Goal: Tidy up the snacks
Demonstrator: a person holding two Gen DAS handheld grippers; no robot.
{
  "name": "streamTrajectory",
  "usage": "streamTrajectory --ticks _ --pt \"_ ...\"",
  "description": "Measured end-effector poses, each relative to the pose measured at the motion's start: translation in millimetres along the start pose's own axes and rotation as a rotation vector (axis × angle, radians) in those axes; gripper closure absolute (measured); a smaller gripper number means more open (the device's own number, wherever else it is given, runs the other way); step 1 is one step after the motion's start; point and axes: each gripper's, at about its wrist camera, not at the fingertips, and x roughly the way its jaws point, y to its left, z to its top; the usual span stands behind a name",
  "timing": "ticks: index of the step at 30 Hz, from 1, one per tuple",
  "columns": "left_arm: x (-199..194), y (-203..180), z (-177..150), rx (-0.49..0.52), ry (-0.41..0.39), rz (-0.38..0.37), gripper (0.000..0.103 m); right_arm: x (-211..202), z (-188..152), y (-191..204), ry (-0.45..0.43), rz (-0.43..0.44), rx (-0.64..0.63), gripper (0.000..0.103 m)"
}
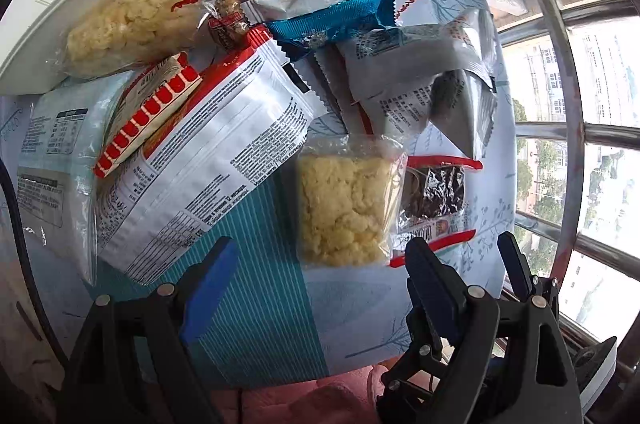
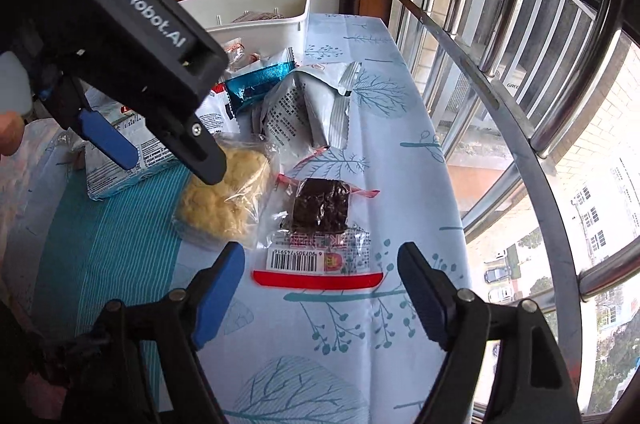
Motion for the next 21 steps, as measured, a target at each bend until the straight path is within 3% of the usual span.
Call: streamTrajectory --ticks 10,16,21 --pt "30.2 -9.6 25.9 -0.05 0.072 0.011 0.018 34.9 4.1 -0.6 -0.006 0.014 0.024 0.024" --pt "41.0 -17.3 36.4 -0.059 0.099 0.007 0.018 46.7 7.8 -6.5 -0.015 0.011 0.033 0.031" --pt "48.1 -21.0 44.5 -0.079 0.115 0.007 0.021 53.5 13.6 -11.4 -0.017 0.007 0.056 0.044"
